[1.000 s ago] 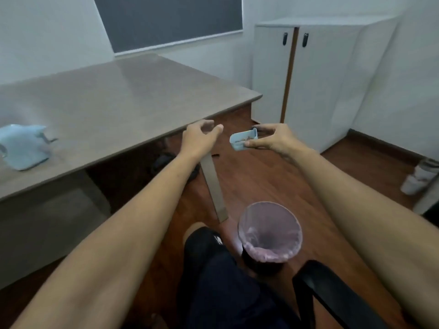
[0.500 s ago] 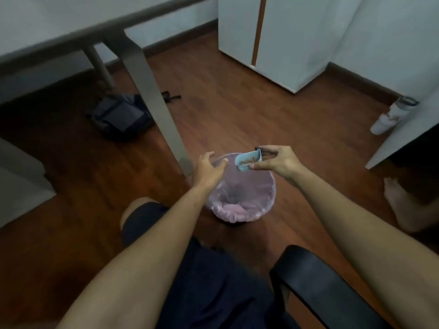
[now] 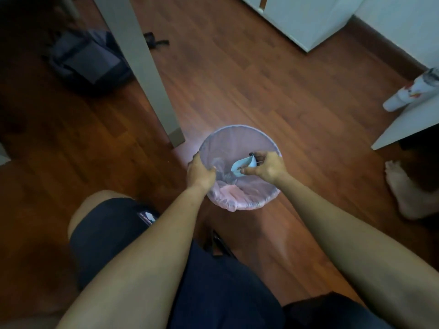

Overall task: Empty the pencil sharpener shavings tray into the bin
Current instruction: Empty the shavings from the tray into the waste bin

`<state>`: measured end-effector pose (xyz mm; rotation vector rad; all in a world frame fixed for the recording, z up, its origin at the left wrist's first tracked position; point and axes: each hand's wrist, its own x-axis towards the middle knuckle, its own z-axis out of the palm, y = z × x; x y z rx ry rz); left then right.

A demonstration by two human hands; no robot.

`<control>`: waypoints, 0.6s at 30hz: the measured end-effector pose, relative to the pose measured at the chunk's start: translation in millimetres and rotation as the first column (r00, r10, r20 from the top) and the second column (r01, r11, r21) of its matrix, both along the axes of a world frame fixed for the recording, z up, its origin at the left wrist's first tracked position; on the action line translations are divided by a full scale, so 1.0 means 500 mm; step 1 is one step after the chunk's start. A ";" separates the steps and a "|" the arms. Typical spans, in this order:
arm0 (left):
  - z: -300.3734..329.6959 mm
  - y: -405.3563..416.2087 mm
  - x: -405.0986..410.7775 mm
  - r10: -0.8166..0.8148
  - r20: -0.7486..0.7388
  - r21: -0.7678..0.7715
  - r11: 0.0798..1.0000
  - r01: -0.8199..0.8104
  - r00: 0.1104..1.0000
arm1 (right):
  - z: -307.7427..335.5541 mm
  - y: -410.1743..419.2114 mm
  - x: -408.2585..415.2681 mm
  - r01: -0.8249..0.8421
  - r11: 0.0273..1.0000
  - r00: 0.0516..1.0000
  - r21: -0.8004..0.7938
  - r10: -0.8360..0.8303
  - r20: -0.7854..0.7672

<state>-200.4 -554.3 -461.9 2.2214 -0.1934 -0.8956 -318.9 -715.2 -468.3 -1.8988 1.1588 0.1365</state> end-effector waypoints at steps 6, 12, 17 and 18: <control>-0.042 -0.008 -0.007 -0.007 -0.026 0.059 0.998 0.008 1.000 | -0.058 0.016 0.029 -0.138 0.973 0.986 -0.186 0.117 -0.119; -0.054 0.002 -0.010 0.017 -0.024 0.036 0.999 -0.016 1.000 | -0.084 0.012 0.070 -0.255 0.943 0.947 -0.215 0.199 -0.251; -0.051 0.004 -0.009 0.026 -0.044 0.023 0.999 -0.025 0.999 | -0.073 0.009 0.105 -0.169 0.965 0.976 -0.202 0.135 -0.172; -0.050 0.005 -0.009 0.024 -0.046 0.021 1.000 -0.023 0.999 | -0.072 0.008 0.109 -0.155 0.967 0.979 -0.202 0.123 -0.163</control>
